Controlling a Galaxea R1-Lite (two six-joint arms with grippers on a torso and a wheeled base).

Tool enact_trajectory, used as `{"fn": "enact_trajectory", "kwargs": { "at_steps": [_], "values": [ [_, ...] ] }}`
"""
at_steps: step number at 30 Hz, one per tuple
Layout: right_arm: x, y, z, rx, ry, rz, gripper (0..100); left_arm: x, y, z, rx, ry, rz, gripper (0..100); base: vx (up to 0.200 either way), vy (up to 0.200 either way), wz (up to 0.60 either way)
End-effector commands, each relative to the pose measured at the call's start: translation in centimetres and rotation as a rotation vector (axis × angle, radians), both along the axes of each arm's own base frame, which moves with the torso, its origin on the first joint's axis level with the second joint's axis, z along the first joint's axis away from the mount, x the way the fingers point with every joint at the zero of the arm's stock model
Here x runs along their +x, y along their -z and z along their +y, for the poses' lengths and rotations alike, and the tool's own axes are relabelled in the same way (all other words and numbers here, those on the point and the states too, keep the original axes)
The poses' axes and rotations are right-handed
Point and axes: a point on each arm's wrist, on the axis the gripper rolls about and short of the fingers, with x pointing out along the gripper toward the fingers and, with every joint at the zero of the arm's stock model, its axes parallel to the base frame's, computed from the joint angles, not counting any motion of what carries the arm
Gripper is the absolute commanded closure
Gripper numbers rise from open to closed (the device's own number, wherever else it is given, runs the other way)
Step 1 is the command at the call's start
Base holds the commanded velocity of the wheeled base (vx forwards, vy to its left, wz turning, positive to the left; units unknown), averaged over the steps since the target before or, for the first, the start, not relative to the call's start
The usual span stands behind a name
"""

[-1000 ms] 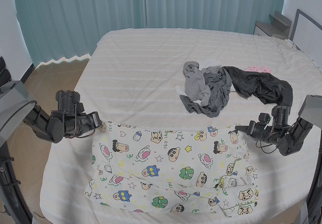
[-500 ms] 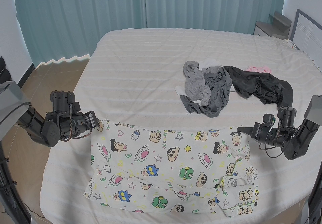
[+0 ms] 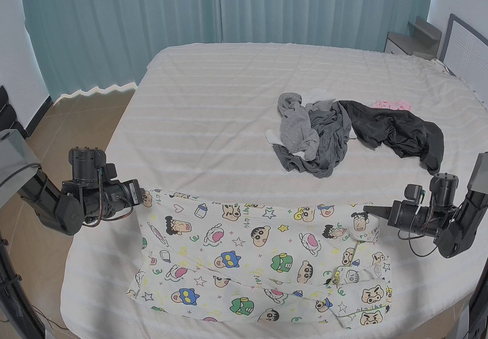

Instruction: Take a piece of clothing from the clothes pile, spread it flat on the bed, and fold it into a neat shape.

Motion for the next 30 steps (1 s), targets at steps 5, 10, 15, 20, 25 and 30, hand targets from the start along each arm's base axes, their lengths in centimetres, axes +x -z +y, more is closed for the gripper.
{"fn": "enact_trajectory", "kwargs": {
  "at_steps": [5, 10, 15, 20, 25, 30],
  "values": [
    [-3.1, 1.1, 0.1, -0.047, -0.037, 0.0, 100, -1.9, 1.0, -0.1, 0.003, 0.008, 0.009, 100, 0.0, 0.0, 0.0],
    [-4.5, 1.7, 0.1, -0.08, -0.054, -0.005, 100, -3.3, 1.7, 0.0, 0.003, 0.011, 0.02, 100, 0.0, 0.0, 0.0],
    [-6.1, 2.3, 0.1, -0.137, -0.084, 0.004, 100, -4.7, 2.5, 0.1, 0.002, 0.013, 0.02, 100, 0.0, 0.0, 0.0],
    [-7.4, 3.1, 0.1, -0.185, -0.112, 0.021, 100, -6.3, 3.4, 0.2, -0.005, 0.025, 0.045, 100, 0.0, 0.0, 0.0],
    [-8.7, 4.7, -0.1, -0.227, -0.138, 0.052, 100, -8.6, 4.4, 0.3, -0.021, 0.054, 0.081, 100, 0.0, 0.0, 0.0],
    [-8.7, 5.5, -0.6, -0.257, -0.139, 0.048, 100, -10.4, 5.3, 0.3, -0.007, 0.091, 0.109, 100, 0.0, 0.0, 0.0]
  ]
}}
